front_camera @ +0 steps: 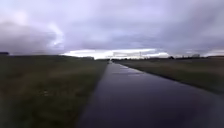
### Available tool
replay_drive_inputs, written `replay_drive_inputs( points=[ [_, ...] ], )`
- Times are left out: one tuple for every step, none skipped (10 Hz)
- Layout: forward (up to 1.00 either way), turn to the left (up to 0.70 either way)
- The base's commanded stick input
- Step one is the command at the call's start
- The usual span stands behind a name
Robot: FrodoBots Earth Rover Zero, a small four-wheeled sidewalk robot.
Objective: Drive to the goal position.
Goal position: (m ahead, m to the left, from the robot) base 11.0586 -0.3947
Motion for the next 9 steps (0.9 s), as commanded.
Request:
replay_drive_inputs(
  points=[
    [0.70, -0.27],
    [0.70, -0.27],
    [0.70, -0.27],
    [0.70, -0.25],
    [0.70, -0.07],
    [0.70, 0.00],
    [0.70, 0.00],
    [0.70, 0.00],
    [0.70, 0.00]
  ],
)
